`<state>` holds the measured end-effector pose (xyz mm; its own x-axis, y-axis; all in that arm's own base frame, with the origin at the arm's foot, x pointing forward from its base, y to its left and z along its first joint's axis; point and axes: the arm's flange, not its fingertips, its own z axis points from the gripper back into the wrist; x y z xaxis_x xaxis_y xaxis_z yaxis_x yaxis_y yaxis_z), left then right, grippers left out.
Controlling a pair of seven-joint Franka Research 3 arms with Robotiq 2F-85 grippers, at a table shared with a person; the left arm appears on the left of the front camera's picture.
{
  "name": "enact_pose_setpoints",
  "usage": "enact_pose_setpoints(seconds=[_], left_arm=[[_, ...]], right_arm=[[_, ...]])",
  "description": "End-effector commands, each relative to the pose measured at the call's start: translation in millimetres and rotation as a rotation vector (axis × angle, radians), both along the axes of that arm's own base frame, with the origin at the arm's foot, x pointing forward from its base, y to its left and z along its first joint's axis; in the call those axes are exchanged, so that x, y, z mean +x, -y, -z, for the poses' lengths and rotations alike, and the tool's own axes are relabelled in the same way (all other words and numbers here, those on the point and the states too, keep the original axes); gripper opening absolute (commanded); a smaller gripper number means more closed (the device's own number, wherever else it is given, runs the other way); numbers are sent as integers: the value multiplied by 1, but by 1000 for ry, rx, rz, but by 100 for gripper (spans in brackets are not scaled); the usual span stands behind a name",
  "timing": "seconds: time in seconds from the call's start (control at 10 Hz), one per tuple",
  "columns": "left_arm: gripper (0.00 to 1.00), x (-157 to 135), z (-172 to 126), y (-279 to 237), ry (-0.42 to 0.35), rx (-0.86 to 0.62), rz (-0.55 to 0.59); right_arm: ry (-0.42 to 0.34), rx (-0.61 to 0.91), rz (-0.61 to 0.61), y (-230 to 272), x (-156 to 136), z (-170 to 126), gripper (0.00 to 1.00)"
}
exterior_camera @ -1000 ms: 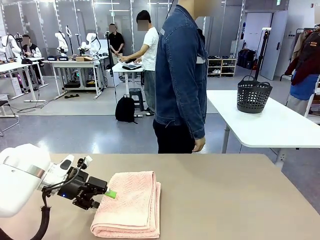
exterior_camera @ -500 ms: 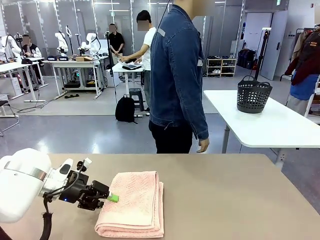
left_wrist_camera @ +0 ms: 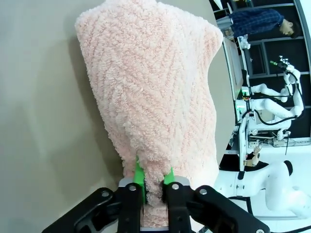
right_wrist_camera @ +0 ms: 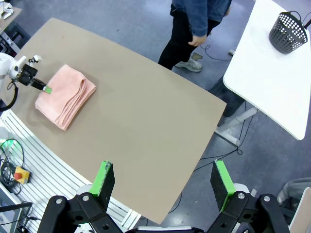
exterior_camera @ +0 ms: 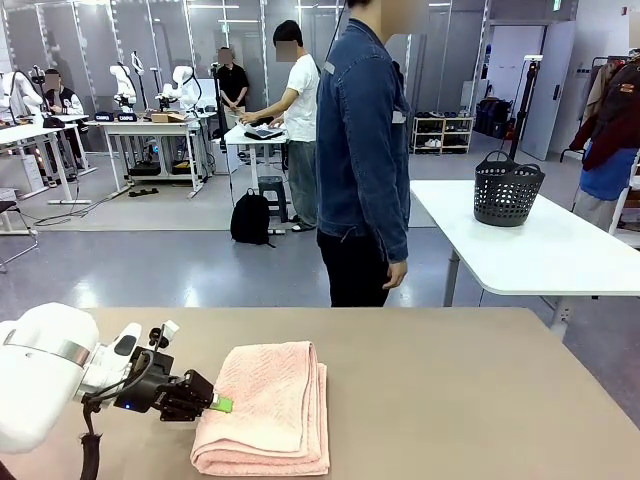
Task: Fold the towel.
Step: Pick up the 100 cm Hotel Towel and place it on the left side of the table.
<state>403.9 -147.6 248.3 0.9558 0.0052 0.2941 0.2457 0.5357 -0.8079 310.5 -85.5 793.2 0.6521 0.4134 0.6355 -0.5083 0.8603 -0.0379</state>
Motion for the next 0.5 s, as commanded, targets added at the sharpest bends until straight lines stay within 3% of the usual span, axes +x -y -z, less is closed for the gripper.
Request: enact_pose_setpoints(seconds=[0.0,0.2,0.4], left_arm=[[0,-6,7,5,33,-21,-5],[0,1,9,30,10,57,36],[0,-1,0,1,1,-1,0]], right_arm=[[-3,-6,-7,1,0,-1,100],[-3,-6,-7,1,0,-1,100],[-3,-6,-7,1,0,-1,100]])
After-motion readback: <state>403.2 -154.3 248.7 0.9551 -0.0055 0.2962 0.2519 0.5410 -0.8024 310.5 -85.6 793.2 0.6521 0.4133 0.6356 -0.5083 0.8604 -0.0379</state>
